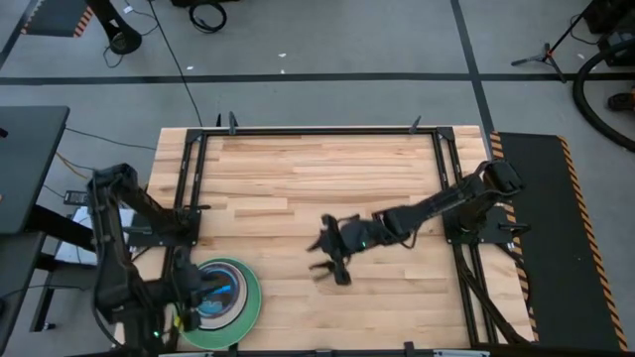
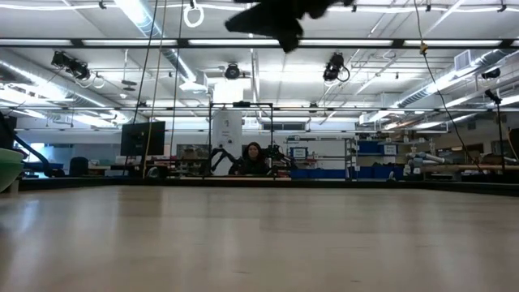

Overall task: Stack plastic plates
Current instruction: Return to Home Position

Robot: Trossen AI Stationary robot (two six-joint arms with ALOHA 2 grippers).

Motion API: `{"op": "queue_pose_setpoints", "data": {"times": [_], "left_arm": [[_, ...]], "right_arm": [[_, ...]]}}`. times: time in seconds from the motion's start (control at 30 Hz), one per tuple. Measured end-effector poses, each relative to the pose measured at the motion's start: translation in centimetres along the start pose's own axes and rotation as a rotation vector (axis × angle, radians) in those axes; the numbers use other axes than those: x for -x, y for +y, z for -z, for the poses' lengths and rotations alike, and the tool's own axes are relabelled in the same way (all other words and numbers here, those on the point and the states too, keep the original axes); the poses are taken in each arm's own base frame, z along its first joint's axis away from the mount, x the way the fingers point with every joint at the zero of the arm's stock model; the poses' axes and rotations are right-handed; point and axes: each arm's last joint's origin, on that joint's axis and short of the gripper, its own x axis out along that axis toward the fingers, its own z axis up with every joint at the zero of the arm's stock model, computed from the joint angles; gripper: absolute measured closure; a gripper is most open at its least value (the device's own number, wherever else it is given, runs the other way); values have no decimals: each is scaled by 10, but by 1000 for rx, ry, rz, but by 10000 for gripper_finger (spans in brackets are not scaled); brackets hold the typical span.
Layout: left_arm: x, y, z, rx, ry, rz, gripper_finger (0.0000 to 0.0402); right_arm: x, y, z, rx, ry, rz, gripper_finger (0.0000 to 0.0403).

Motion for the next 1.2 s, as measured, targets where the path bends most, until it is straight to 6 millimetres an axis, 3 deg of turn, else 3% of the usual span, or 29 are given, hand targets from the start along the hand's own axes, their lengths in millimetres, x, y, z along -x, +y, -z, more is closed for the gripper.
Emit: {"op": "queue_pose_setpoints", "data": {"times": [0.23,0.53,0.83,1.03,1.2], "left_arm": [[5,30,-26,-110,-72,-57,287],[-16,57,-71,-156,-56,-143,297],[-47,79,-123,-246,-1,-63,350],[-53,106,-143,-319,-11,-106,378],[-54,129,-157,-336,-108,-22,396]], "right_arm": [[8,-41,-46,120,-105,109,194],[17,-70,-42,194,19,200,194],[50,-105,-60,242,-62,269,199],[66,-122,-33,199,-124,272,200],[96,-127,-2,112,-272,330,207]]}}
